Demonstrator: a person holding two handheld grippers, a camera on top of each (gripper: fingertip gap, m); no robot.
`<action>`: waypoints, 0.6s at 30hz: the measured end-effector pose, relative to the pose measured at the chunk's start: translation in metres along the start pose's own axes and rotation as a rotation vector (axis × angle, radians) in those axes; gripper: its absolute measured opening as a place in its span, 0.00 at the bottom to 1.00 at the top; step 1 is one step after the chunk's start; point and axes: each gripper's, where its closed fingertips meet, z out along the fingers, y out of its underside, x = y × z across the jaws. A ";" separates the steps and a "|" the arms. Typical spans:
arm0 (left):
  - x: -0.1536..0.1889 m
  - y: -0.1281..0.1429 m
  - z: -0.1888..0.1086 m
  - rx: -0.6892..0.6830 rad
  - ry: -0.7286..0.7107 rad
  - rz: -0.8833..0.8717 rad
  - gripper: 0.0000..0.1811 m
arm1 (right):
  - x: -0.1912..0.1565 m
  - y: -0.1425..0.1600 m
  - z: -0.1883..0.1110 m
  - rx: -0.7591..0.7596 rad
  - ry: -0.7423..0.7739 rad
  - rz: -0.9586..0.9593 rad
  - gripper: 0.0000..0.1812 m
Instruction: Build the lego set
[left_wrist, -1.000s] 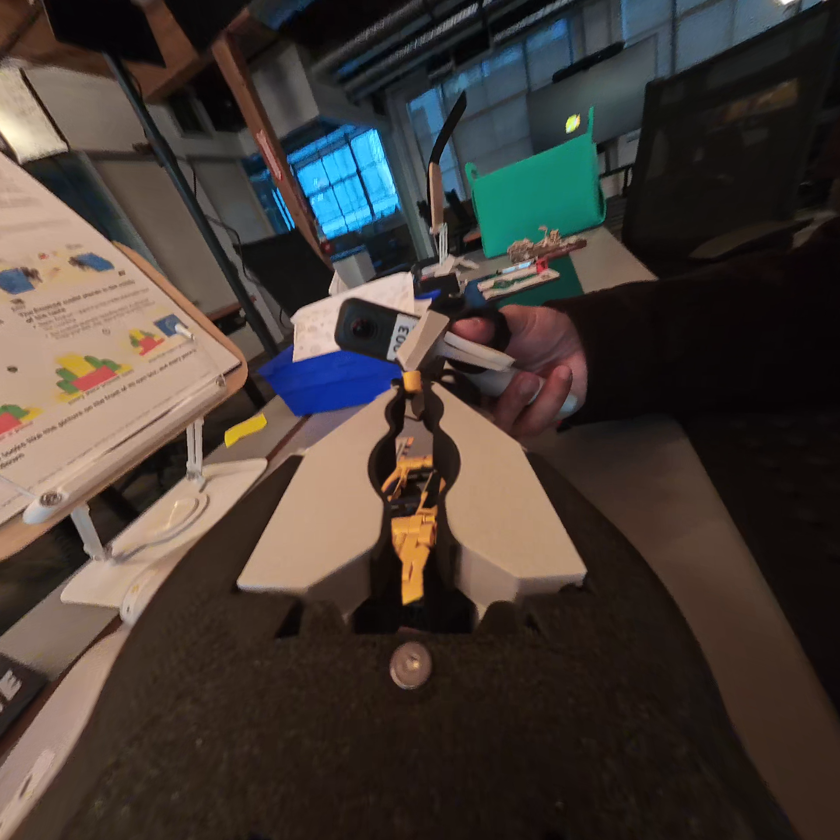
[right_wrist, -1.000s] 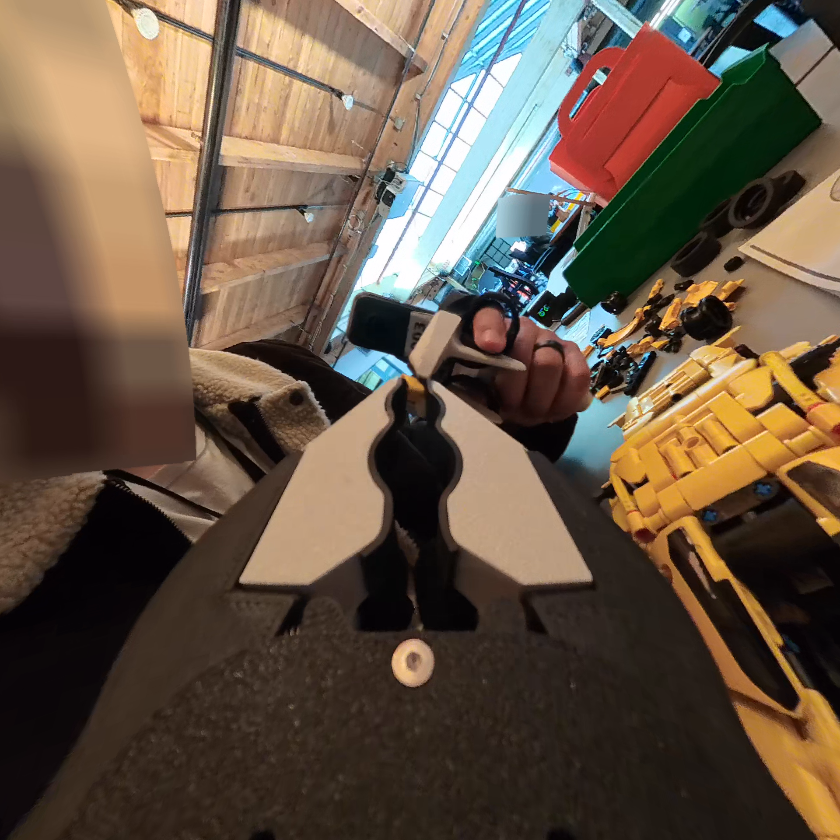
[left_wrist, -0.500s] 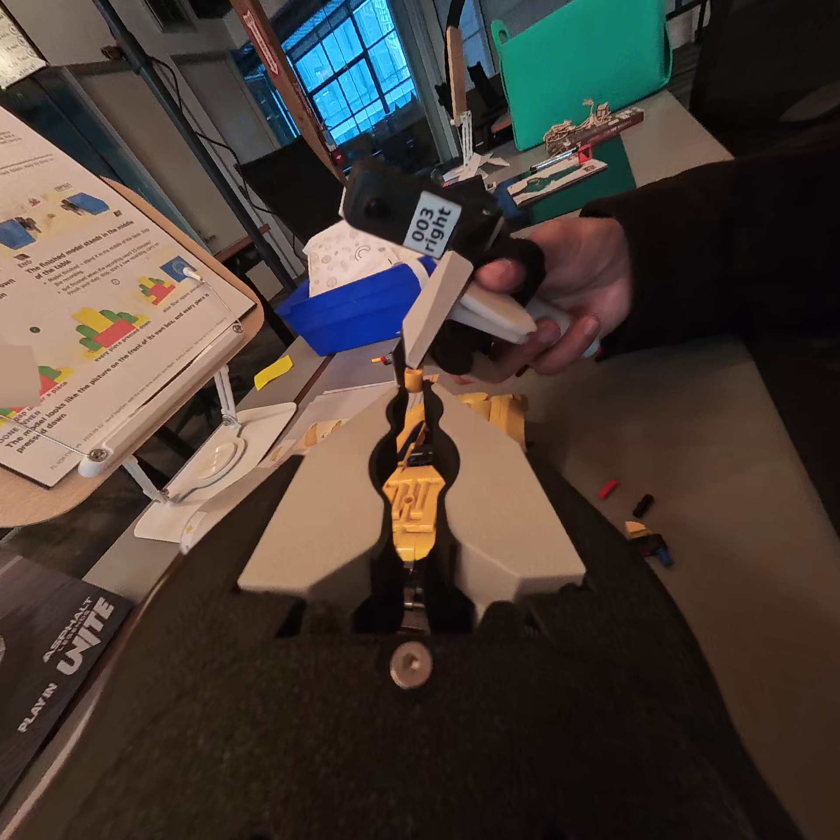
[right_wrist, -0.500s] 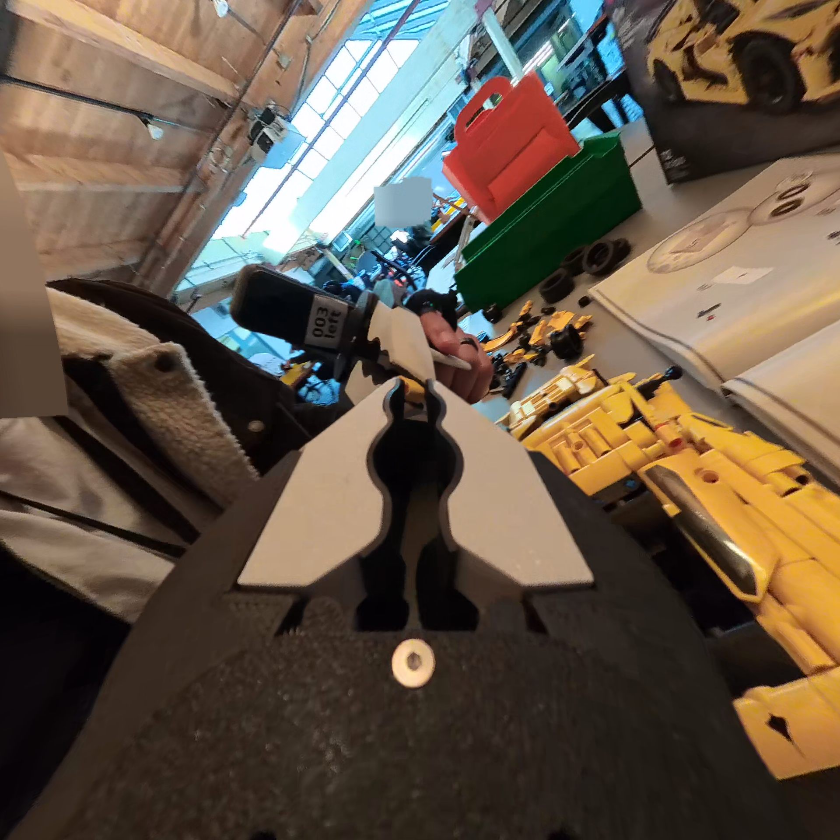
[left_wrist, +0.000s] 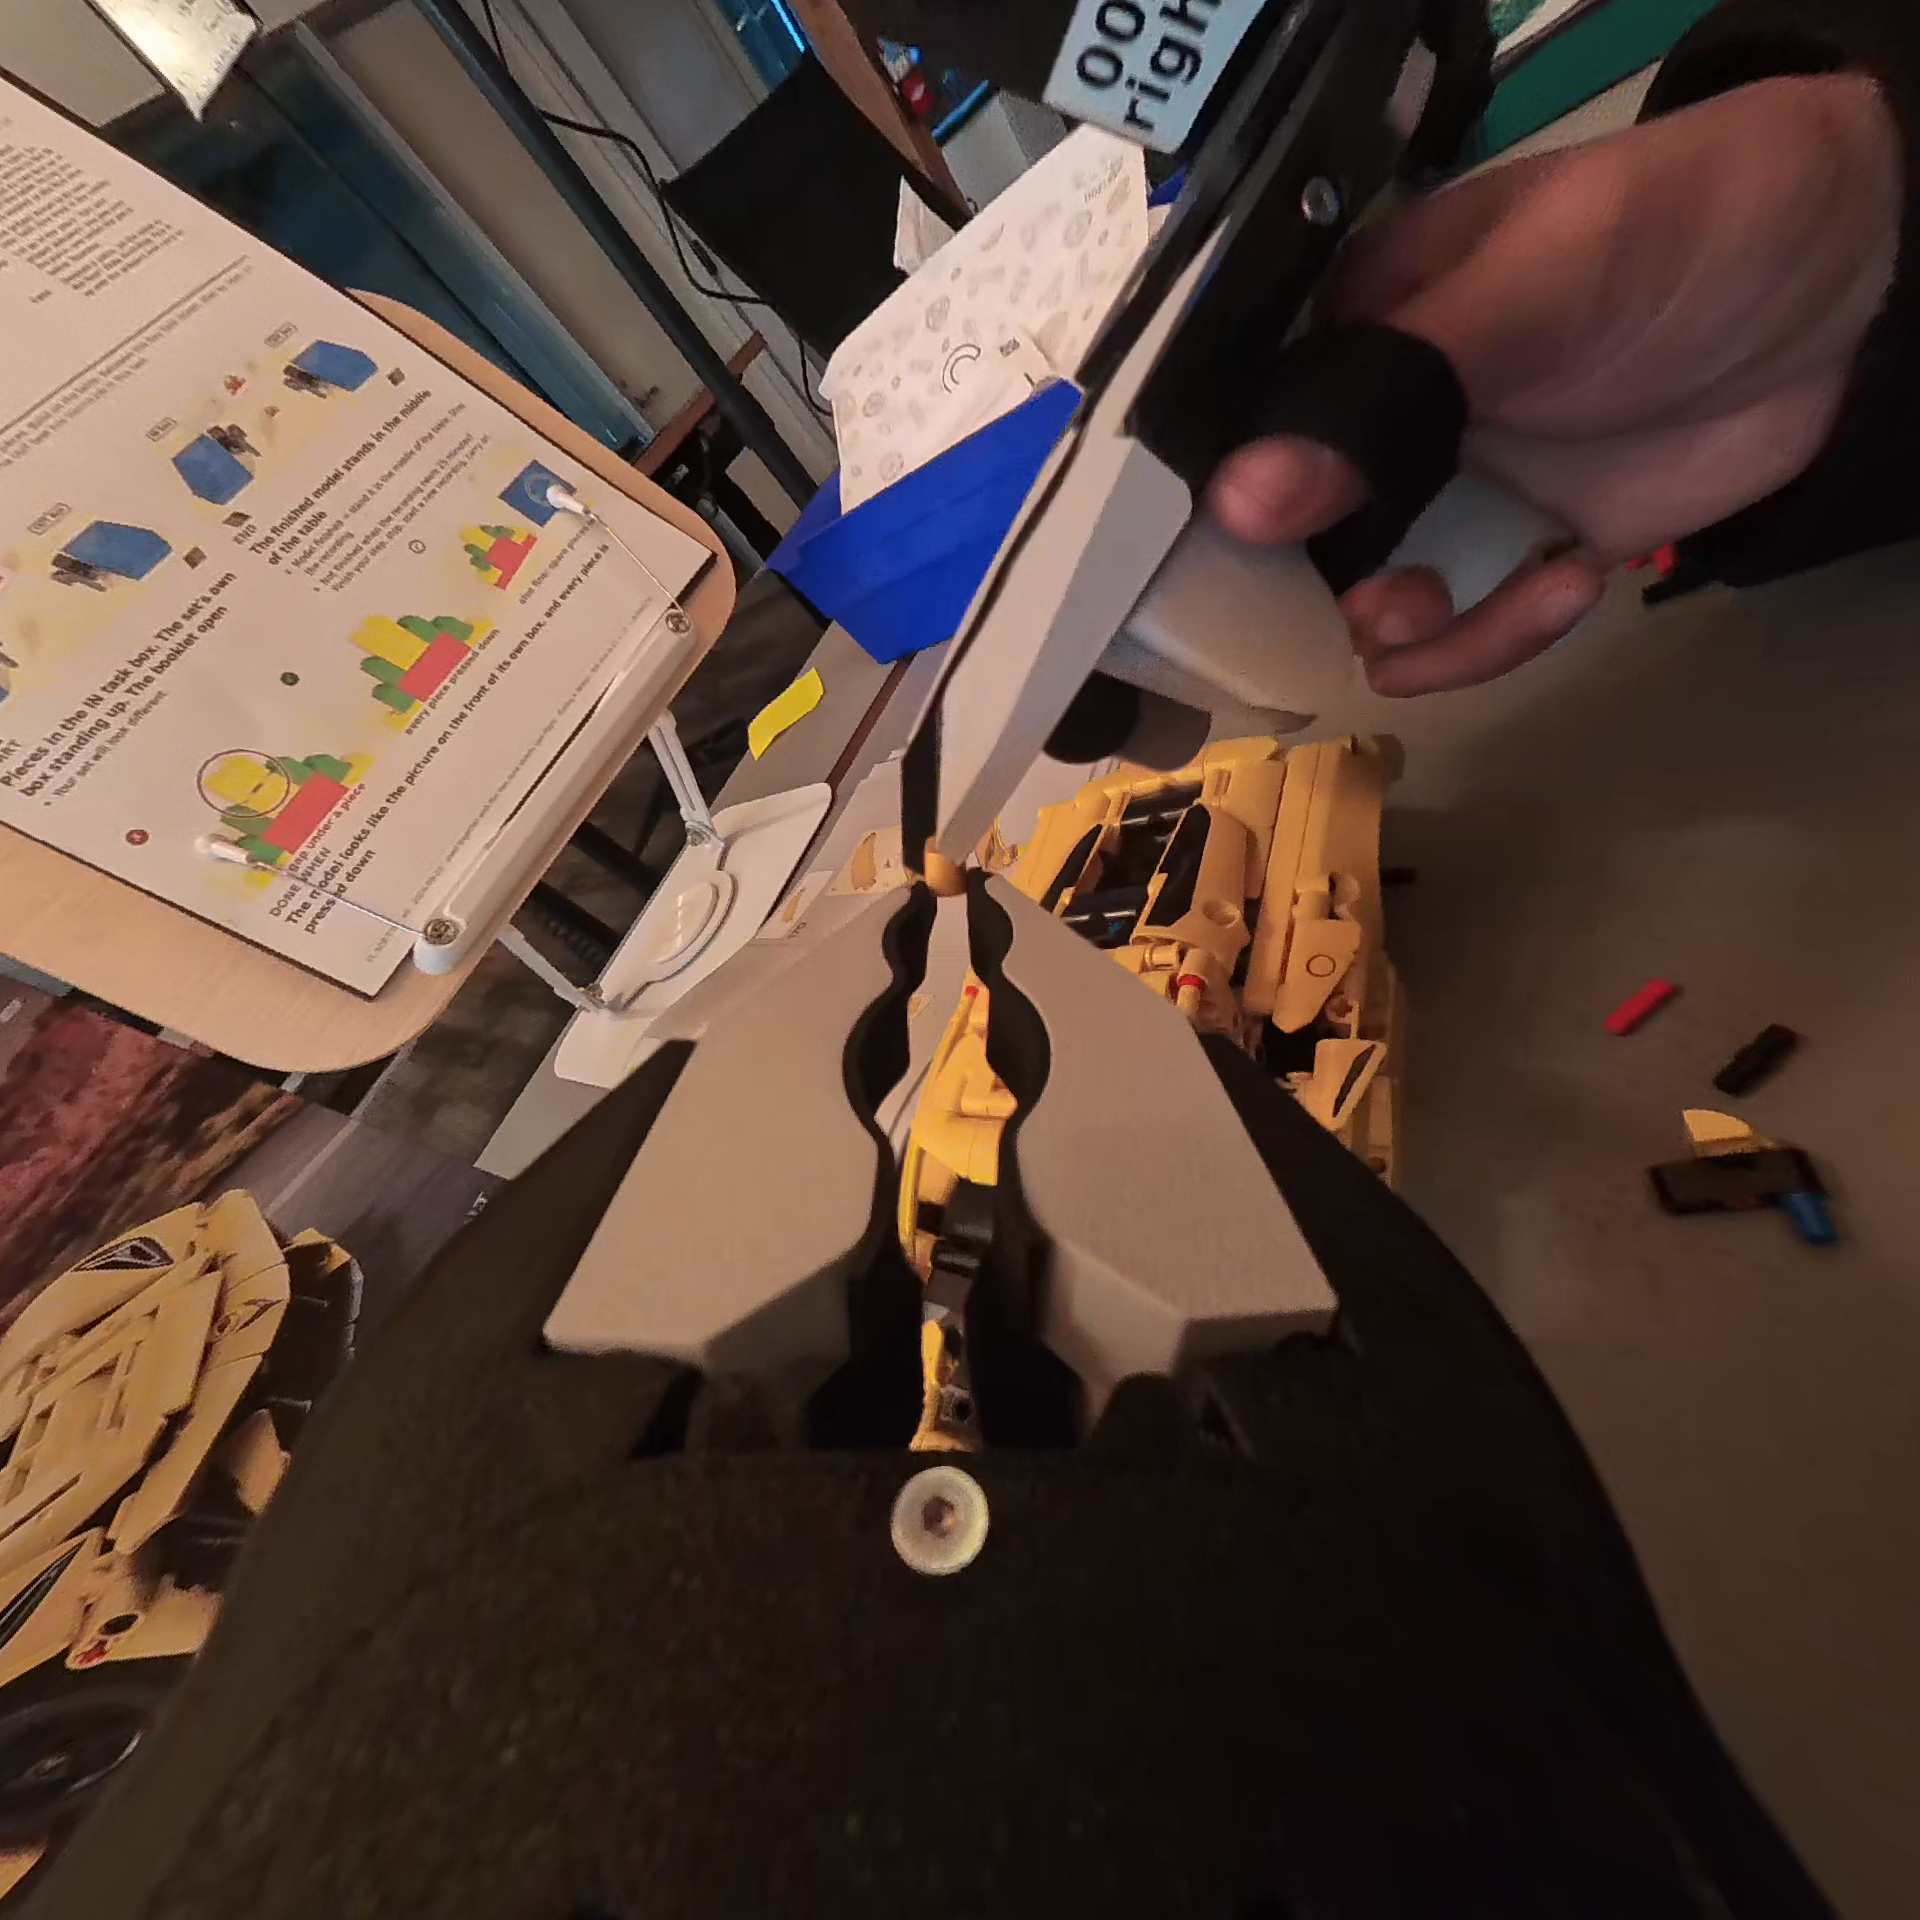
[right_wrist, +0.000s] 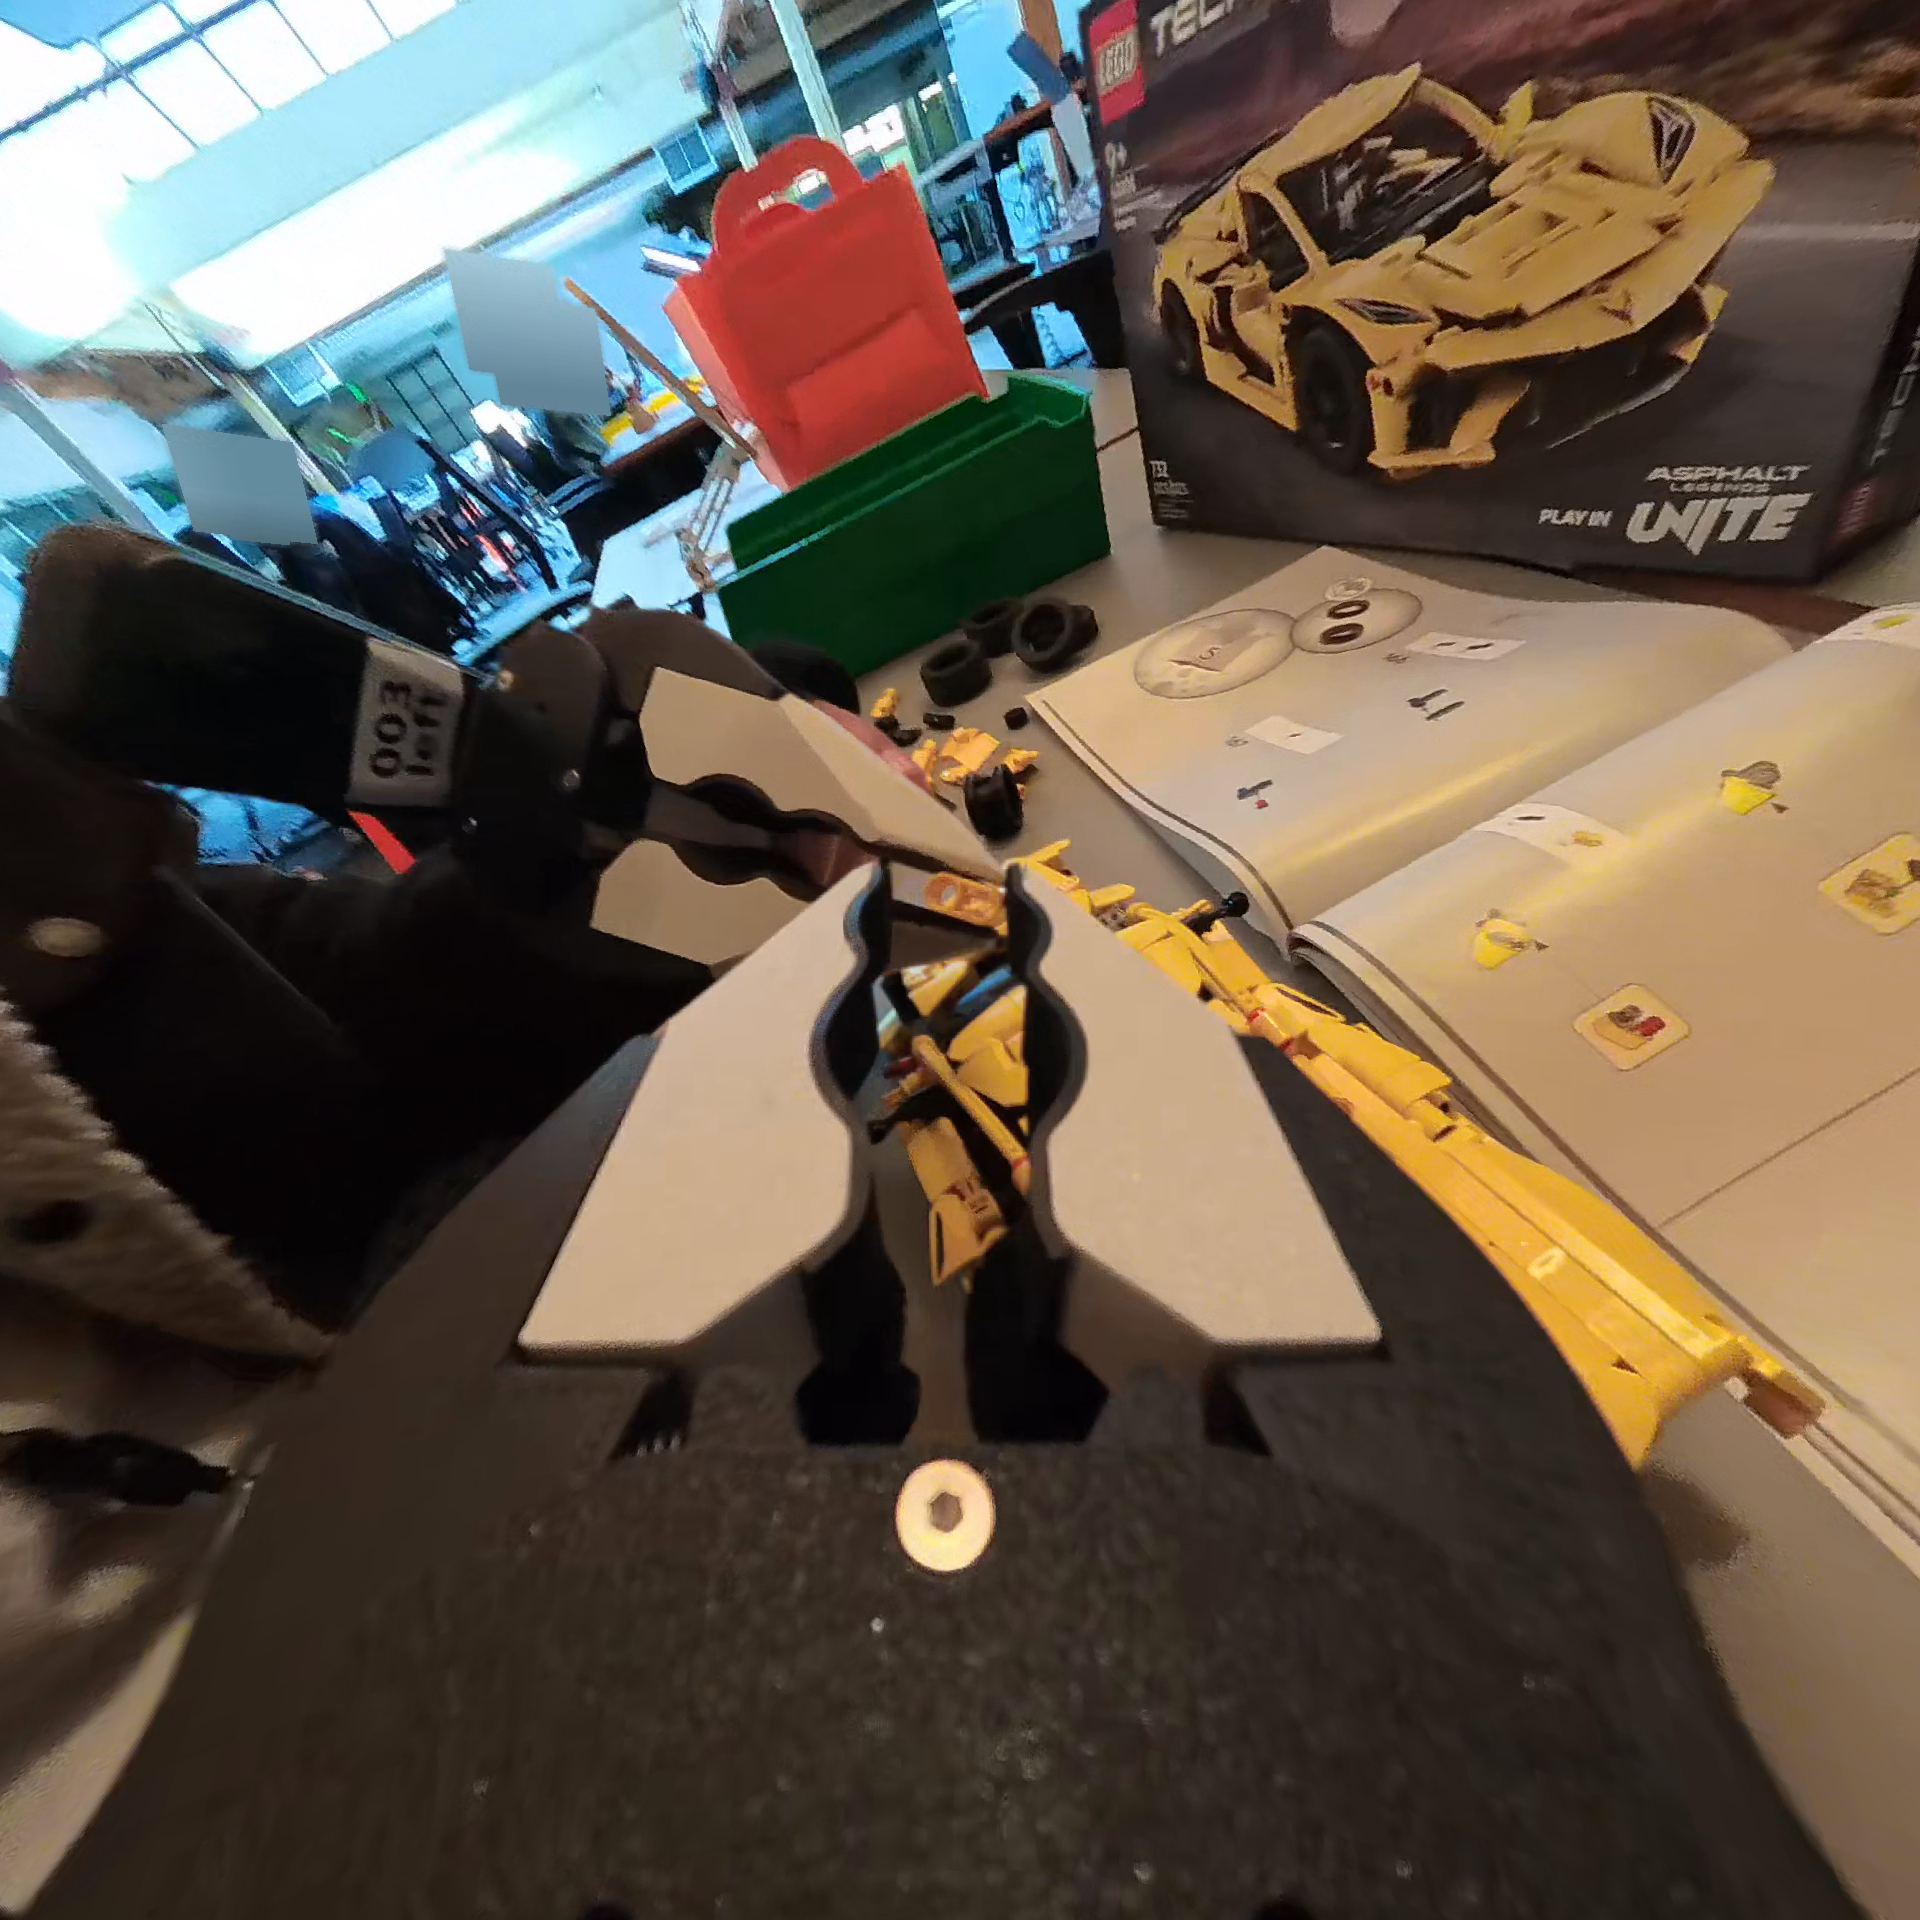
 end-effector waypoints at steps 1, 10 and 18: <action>0.001 0.002 0.001 -0.009 0.002 0.004 0.04 | 0.001 0.001 0.000 -0.007 0.010 -0.012 0.11; -0.005 0.006 0.003 -0.043 -0.040 0.007 0.04 | 0.010 0.002 0.001 -0.013 0.076 -0.023 0.09; -0.007 0.009 0.006 -0.072 -0.063 0.019 0.04 | 0.011 0.002 0.002 -0.015 0.108 -0.025 0.08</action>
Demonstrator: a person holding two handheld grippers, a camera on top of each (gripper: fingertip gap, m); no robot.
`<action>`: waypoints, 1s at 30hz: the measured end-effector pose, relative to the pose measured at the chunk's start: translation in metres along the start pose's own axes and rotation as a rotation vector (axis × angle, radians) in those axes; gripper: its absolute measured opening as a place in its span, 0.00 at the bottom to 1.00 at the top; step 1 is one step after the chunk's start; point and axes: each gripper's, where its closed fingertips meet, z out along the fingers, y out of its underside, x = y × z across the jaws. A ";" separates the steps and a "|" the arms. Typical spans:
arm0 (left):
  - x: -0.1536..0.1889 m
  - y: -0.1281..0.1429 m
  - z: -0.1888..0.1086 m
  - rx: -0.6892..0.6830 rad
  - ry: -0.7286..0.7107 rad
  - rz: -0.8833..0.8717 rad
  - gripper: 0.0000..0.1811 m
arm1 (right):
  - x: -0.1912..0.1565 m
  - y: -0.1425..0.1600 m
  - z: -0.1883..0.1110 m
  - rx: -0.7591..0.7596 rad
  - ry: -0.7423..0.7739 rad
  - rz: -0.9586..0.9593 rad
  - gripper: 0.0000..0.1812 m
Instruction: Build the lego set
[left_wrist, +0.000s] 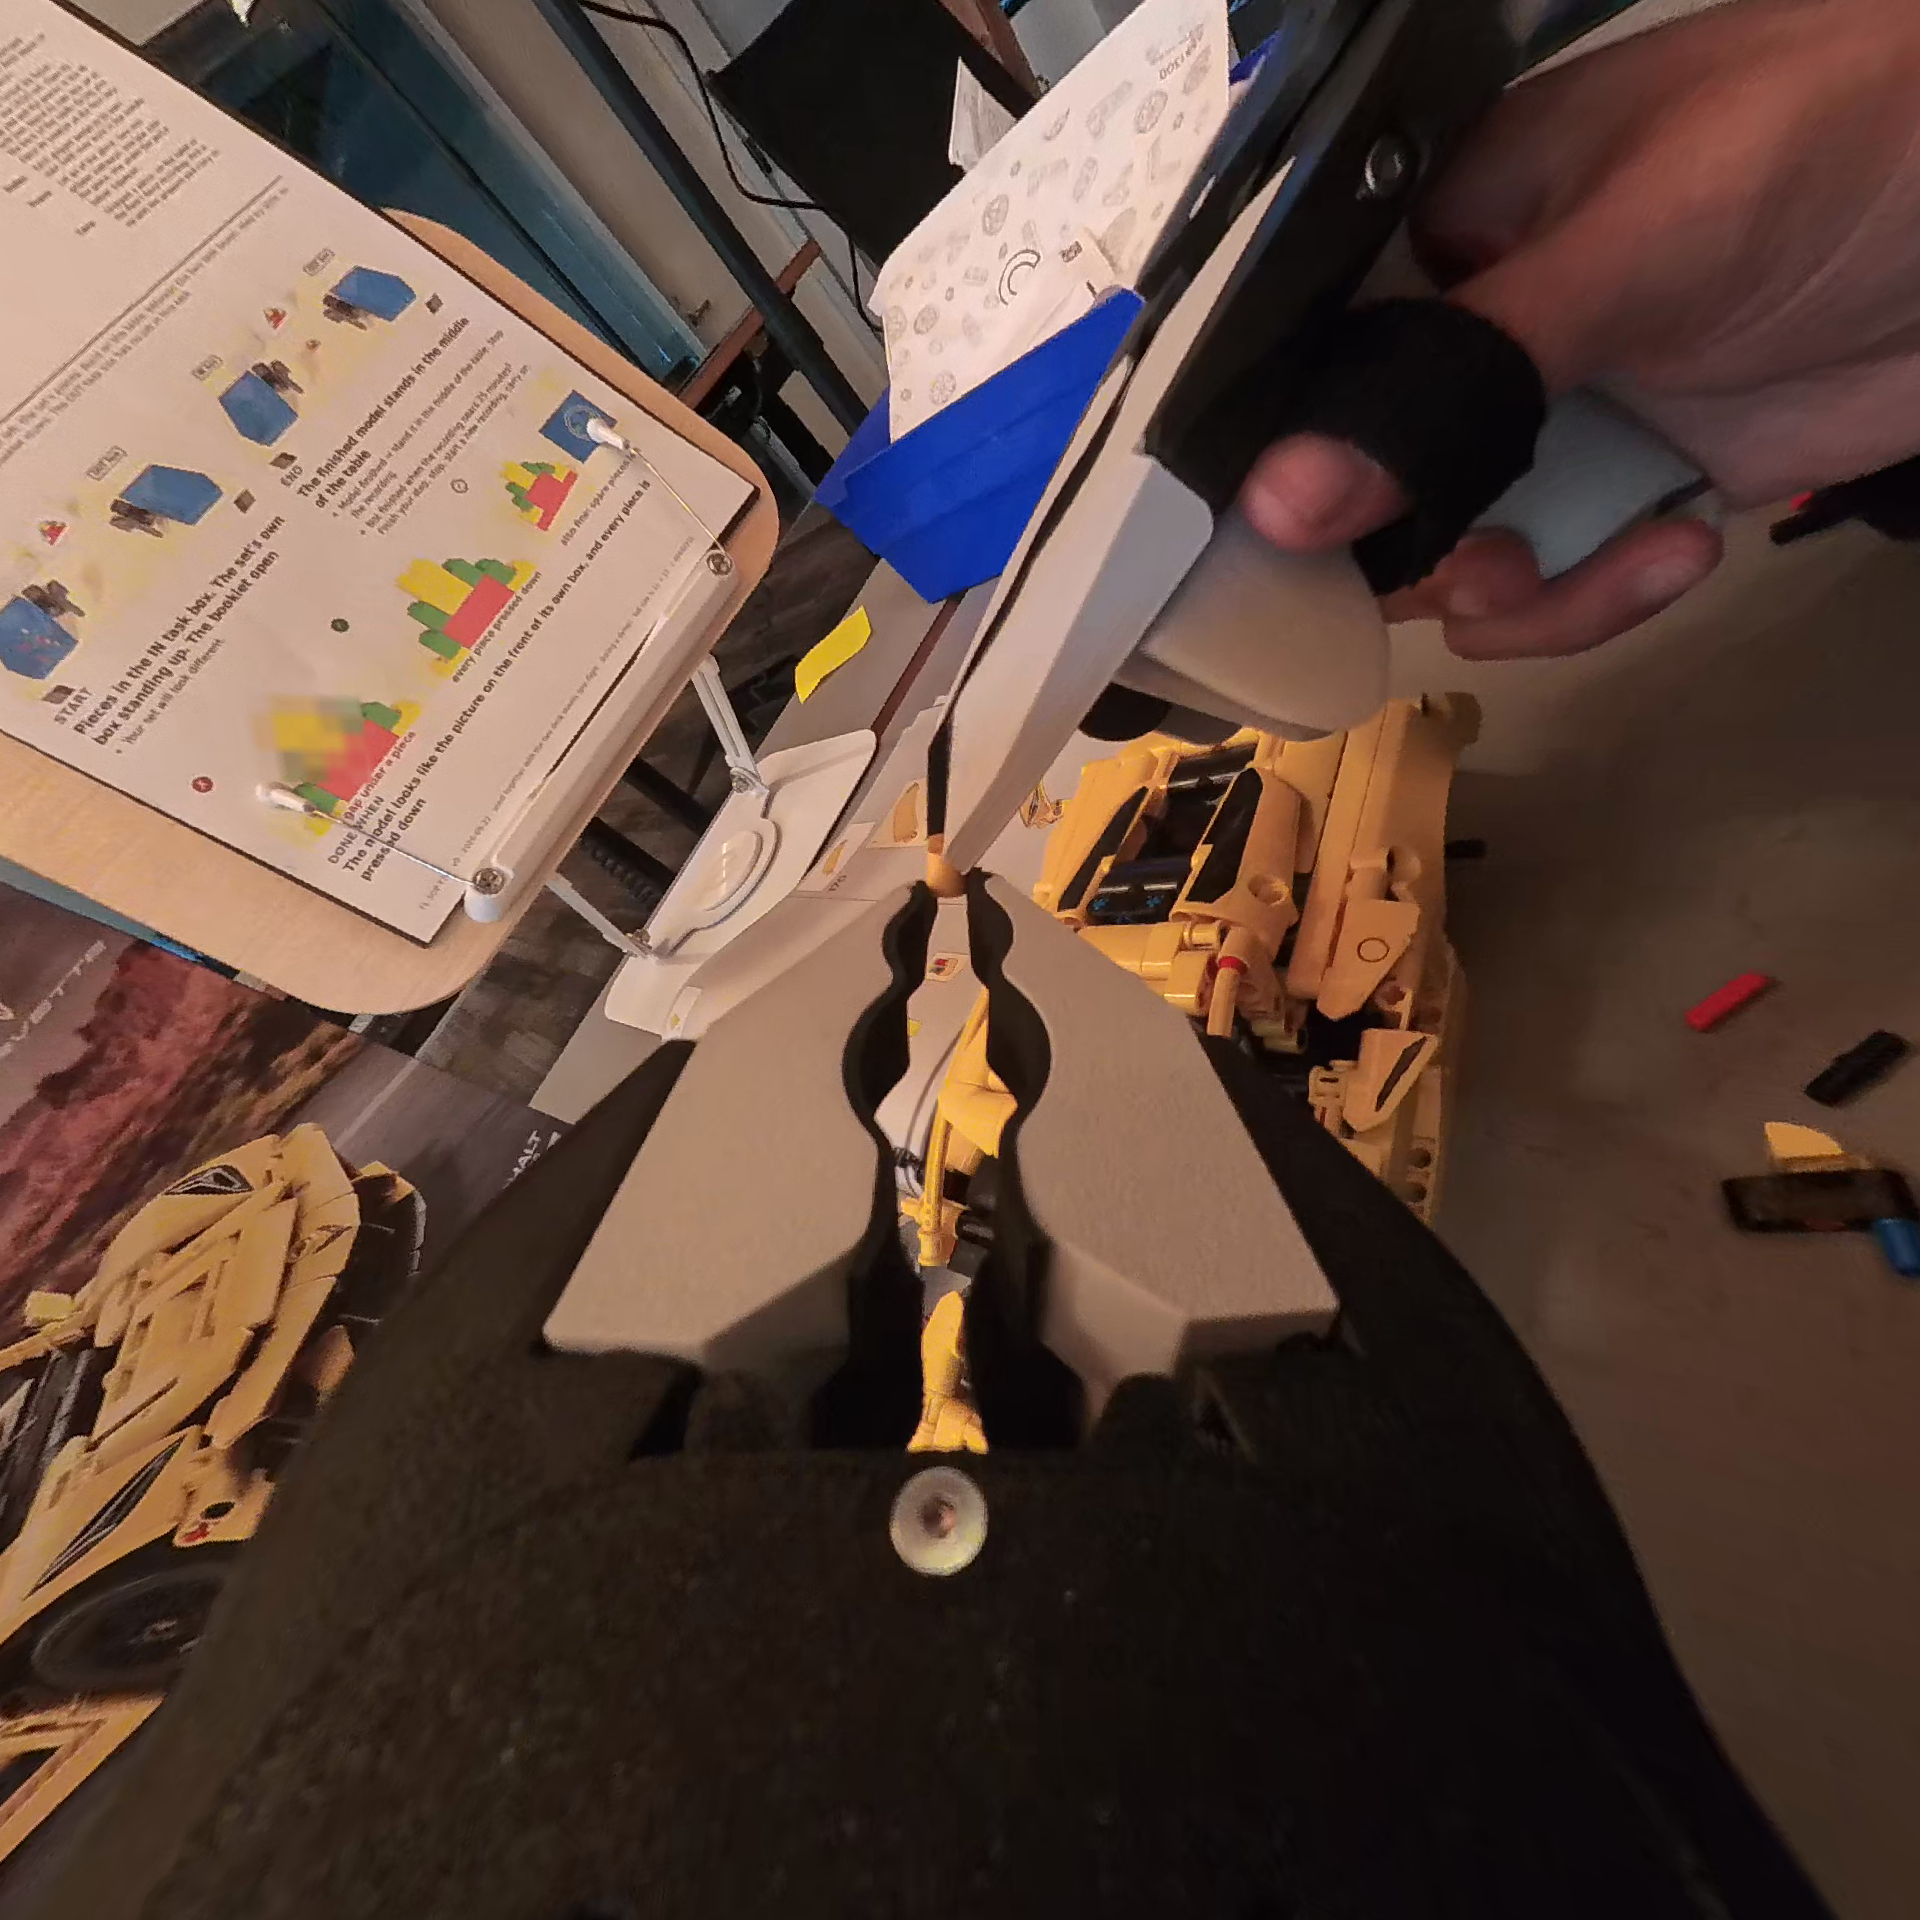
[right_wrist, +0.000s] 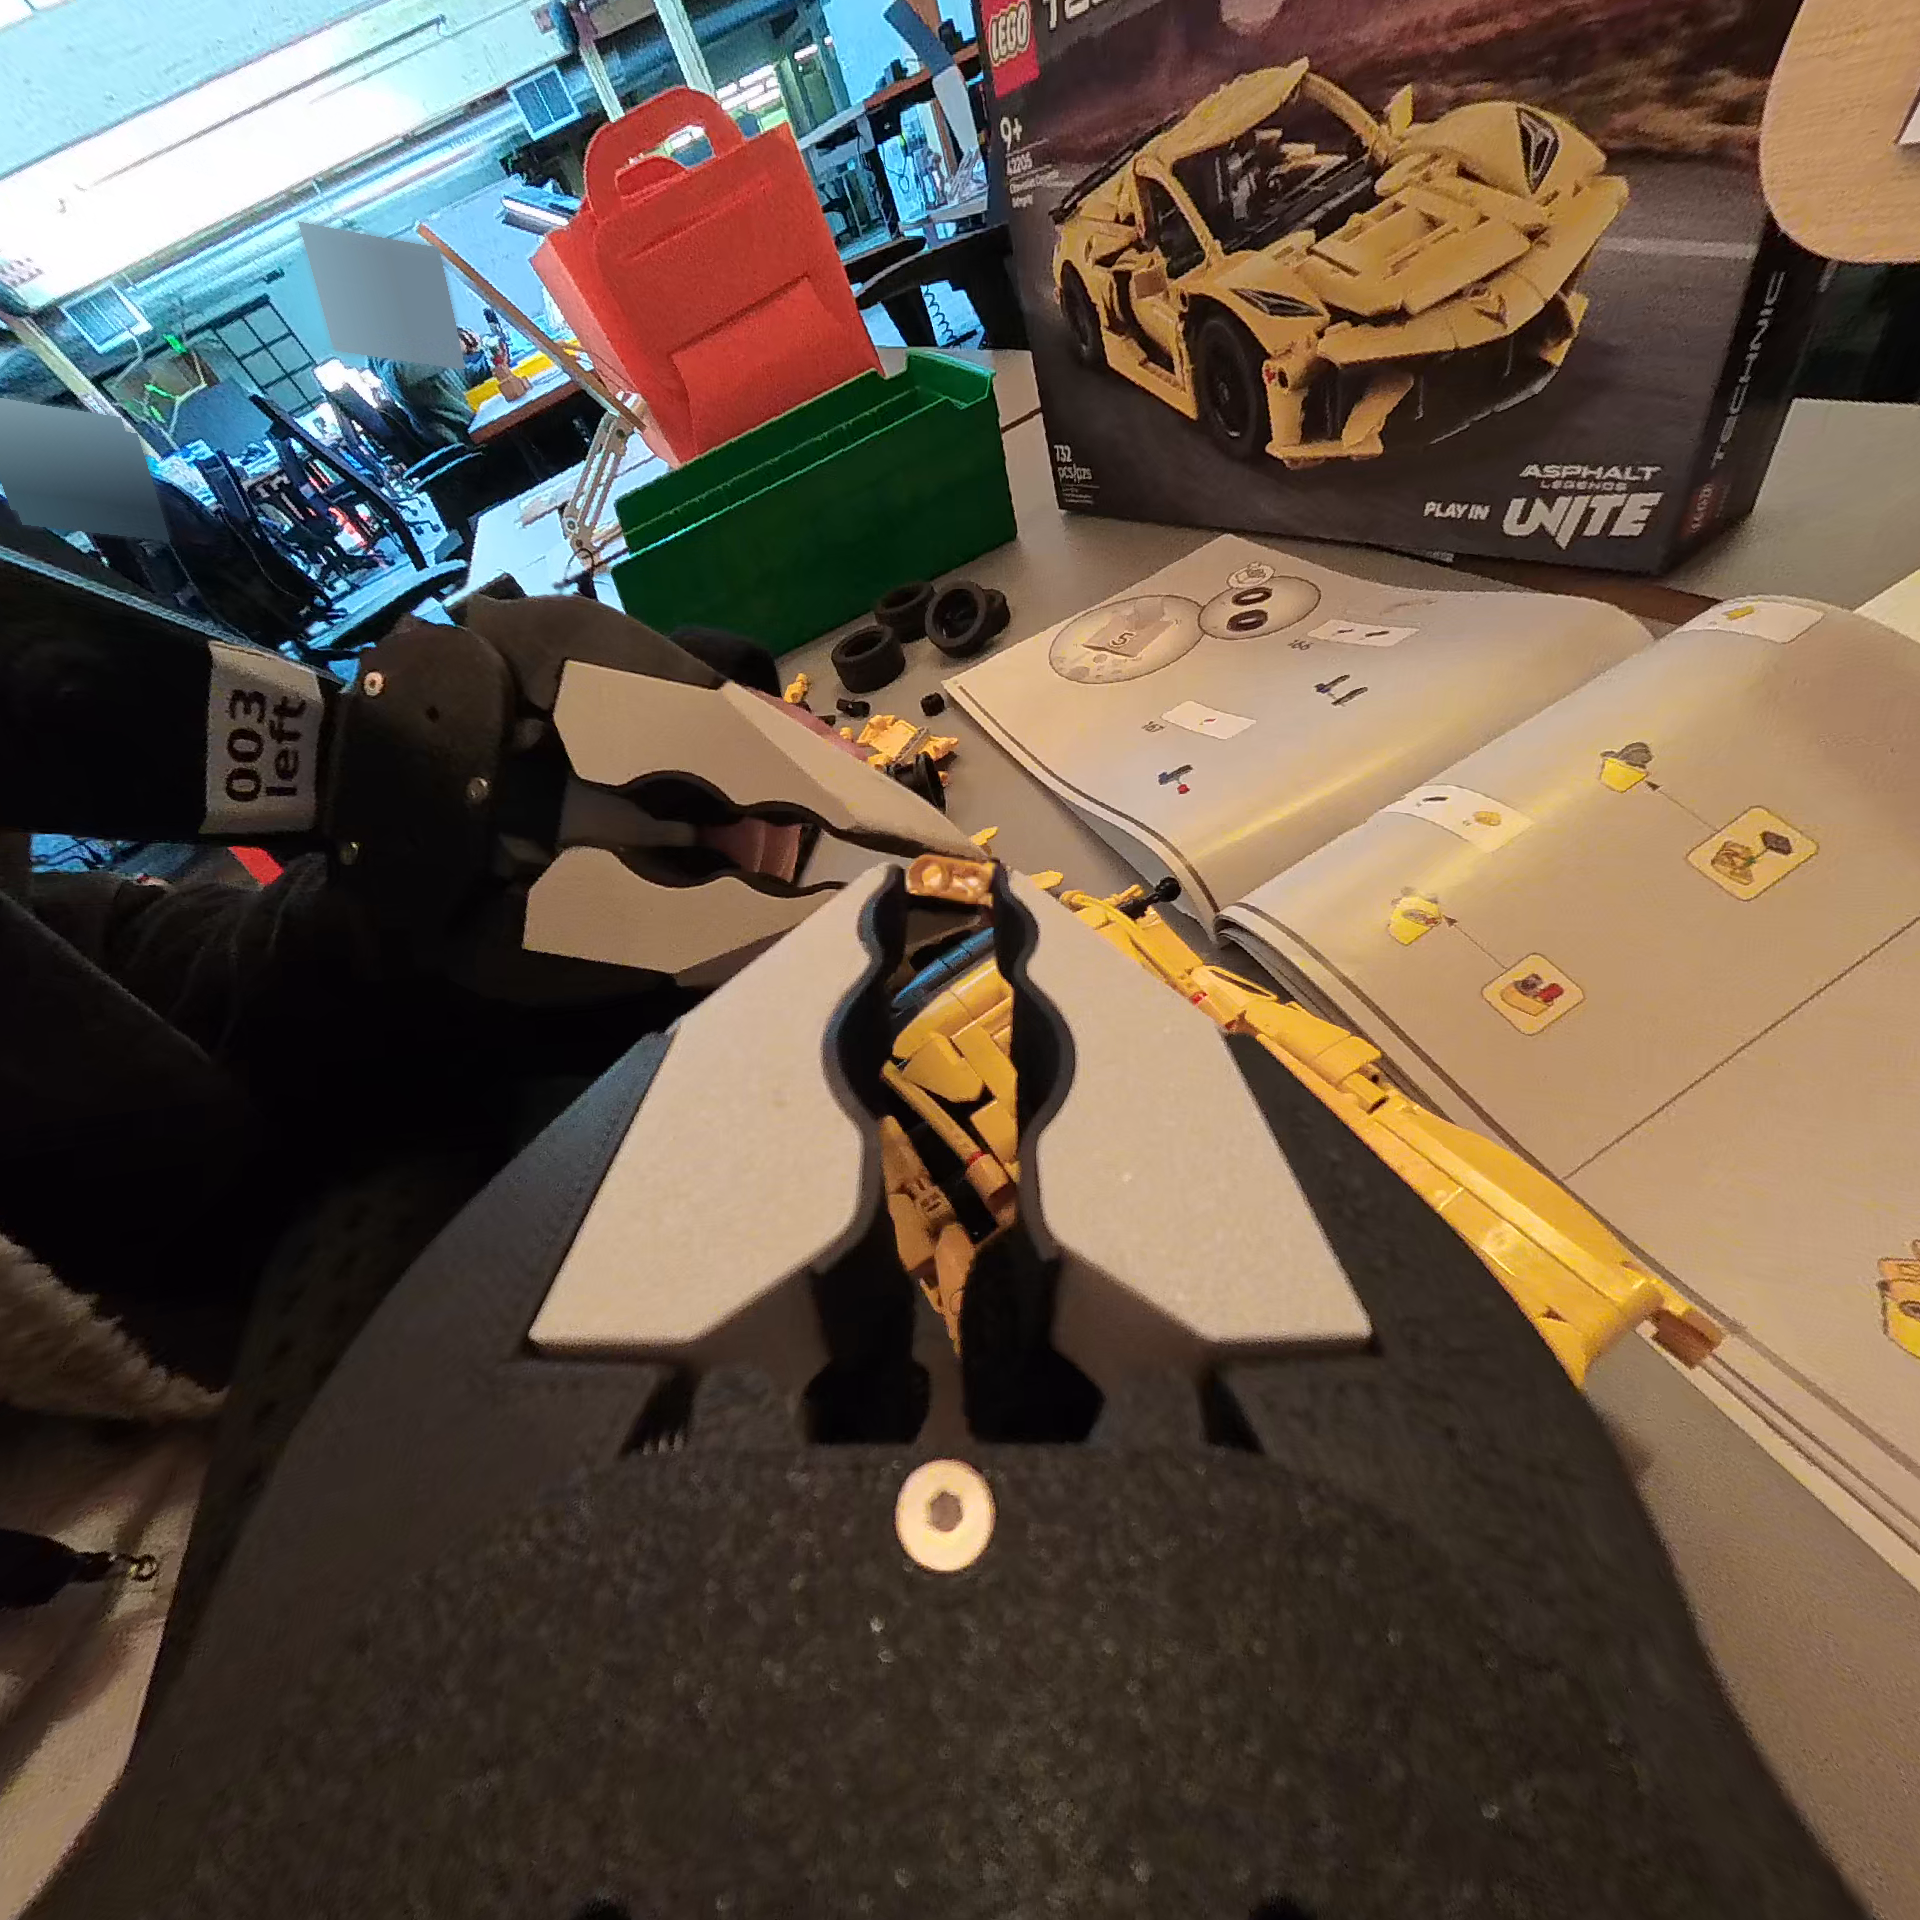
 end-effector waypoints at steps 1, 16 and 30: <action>0.000 0.000 0.000 -0.001 0.004 -0.009 0.04 | 0.000 0.000 0.000 0.001 -0.004 0.003 0.08; 0.004 -0.016 -0.007 0.089 0.011 -0.018 0.05 | -0.013 -0.001 -0.005 0.005 -0.180 0.162 0.07; 0.003 -0.016 -0.007 0.076 0.021 -0.035 0.04 | -0.011 -0.004 -0.008 0.014 -0.130 0.057 0.07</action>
